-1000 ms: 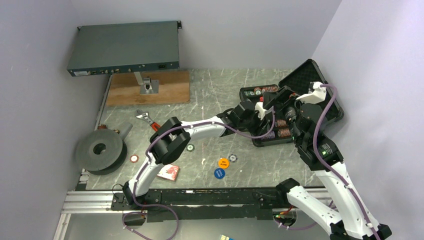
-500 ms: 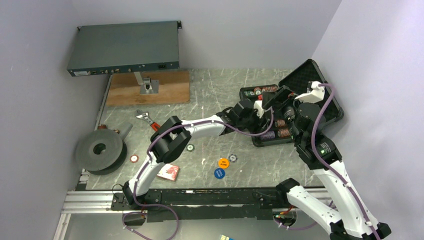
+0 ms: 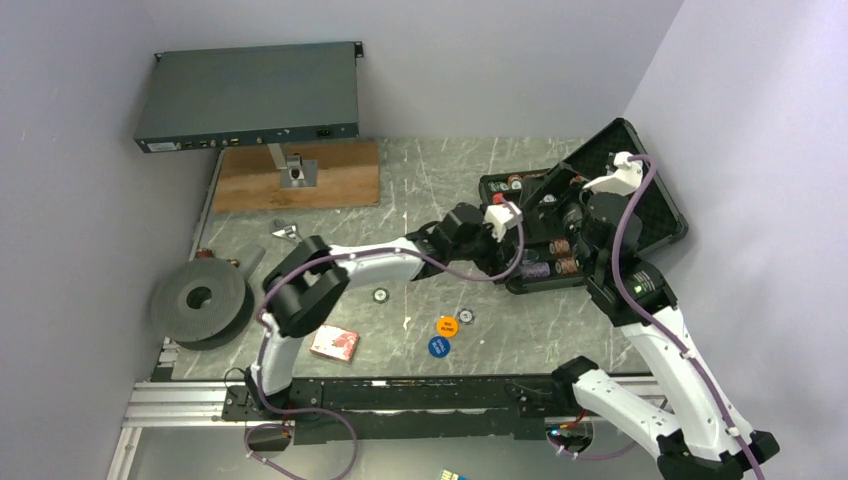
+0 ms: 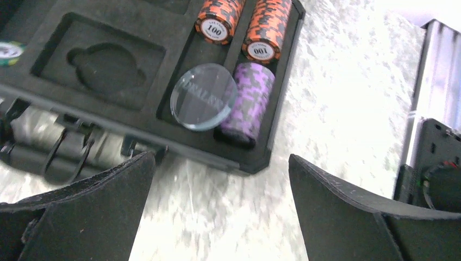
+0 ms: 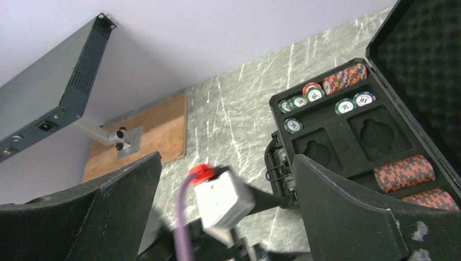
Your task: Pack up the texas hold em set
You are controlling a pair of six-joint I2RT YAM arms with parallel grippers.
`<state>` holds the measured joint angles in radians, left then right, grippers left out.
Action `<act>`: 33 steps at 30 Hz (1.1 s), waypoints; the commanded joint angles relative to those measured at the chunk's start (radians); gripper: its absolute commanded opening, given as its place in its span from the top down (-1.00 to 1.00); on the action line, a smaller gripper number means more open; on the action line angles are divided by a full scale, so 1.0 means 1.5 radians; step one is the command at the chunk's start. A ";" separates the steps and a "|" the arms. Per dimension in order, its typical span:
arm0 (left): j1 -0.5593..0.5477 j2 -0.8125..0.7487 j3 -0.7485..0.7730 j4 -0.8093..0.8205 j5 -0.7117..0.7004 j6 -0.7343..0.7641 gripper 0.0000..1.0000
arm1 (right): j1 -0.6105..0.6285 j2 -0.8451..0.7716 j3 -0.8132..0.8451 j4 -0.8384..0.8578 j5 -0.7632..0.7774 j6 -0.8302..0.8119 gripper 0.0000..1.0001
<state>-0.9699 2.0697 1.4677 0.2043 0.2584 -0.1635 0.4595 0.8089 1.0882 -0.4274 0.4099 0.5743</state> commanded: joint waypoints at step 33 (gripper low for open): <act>0.003 -0.990 -0.462 -0.675 -0.421 -0.196 -0.77 | -0.092 0.673 0.177 -0.055 -0.115 -0.198 -0.35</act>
<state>-0.9665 0.6537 0.7689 -0.6907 -0.3252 -0.4118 0.3275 1.7786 1.2999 -0.5003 0.2409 0.3092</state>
